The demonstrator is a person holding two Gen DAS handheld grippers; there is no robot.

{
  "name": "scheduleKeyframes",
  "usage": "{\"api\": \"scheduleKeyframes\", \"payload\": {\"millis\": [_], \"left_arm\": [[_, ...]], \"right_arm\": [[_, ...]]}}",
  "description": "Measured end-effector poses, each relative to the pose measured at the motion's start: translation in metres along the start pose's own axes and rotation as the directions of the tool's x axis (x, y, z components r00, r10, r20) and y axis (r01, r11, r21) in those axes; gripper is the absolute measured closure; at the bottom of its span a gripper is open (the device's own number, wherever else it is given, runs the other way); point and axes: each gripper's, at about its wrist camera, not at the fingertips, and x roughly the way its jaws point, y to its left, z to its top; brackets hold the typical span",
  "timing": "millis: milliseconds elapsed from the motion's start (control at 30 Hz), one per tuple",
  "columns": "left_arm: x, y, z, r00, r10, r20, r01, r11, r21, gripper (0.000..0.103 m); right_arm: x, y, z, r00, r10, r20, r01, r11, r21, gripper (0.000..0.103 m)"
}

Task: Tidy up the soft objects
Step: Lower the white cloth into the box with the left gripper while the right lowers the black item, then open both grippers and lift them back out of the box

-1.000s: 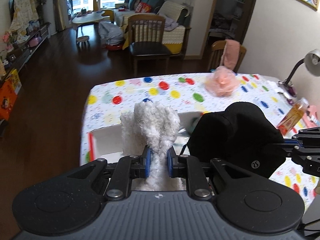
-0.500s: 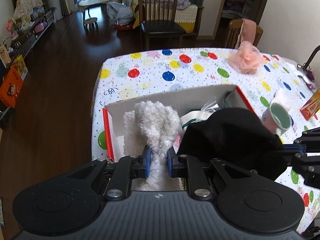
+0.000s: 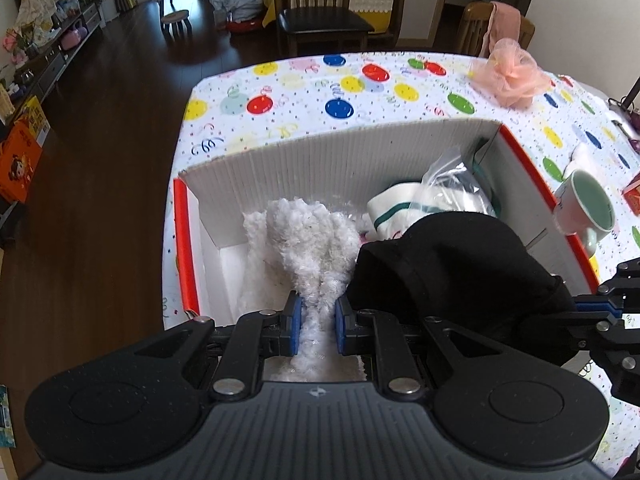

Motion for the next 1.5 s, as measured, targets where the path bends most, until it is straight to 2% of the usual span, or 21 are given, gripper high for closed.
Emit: {"api": "scheduleKeyframes", "payload": {"millis": [333, 667, 800, 1100, 1133, 1200, 1233, 1267, 1367, 1500], "left_arm": [[0.021, 0.001, -0.007, 0.999, 0.001, -0.045, -0.002, 1.000, -0.015, 0.087], [0.030, -0.006, -0.015, 0.998, 0.014, -0.065, -0.013, 1.000, 0.011, 0.086], [0.029, -0.008, -0.015, 0.998, 0.013, -0.061, -0.013, 1.000, 0.006, 0.082], [0.019, -0.008, -0.018, 0.999, -0.013, -0.049, 0.013, 1.000, 0.003, 0.075], [0.017, -0.009, -0.018, 0.999, -0.014, -0.047, 0.014, 1.000, 0.002, 0.072], [0.014, -0.010, -0.019, 0.999, -0.017, -0.042, 0.018, 1.000, 0.003, 0.055], [0.011, -0.011, -0.019, 0.999, -0.020, -0.036, 0.020, 1.000, 0.005, 0.034], [0.009, -0.012, -0.020, 0.999, -0.025, -0.029, 0.025, 1.000, 0.007, 0.025], [-0.002, -0.014, -0.022, 1.000, -0.023, 0.015, 0.023, 1.000, 0.012, 0.025], [-0.013, -0.017, -0.020, 0.999, -0.026, 0.033, 0.026, 1.000, 0.011, 0.025]], "right_arm": [[0.012, 0.004, -0.002, 0.999, -0.024, -0.028, 0.024, 1.000, -0.013, 0.096], [0.012, 0.003, -0.003, 0.998, -0.026, -0.049, 0.025, 1.000, -0.017, 0.079], [0.010, 0.003, -0.004, 0.998, -0.029, -0.047, 0.028, 0.999, -0.015, 0.075], [-0.002, 0.002, -0.006, 0.999, -0.035, -0.024, 0.035, 0.999, -0.004, 0.059], [-0.004, 0.002, -0.006, 0.999, -0.034, -0.021, 0.034, 0.999, -0.005, 0.057], [-0.009, 0.002, -0.006, 0.999, -0.035, -0.014, 0.035, 0.999, -0.004, 0.051], [-0.012, 0.002, -0.007, 0.999, -0.031, -0.009, 0.031, 1.000, -0.004, 0.049], [-0.015, 0.002, -0.007, 1.000, -0.028, -0.006, 0.028, 1.000, -0.006, 0.047], [-0.026, 0.002, -0.008, 0.999, -0.030, 0.013, 0.030, 1.000, -0.009, 0.043], [-0.043, 0.000, -0.008, 0.998, -0.035, 0.043, 0.035, 0.999, -0.006, 0.039]]}}
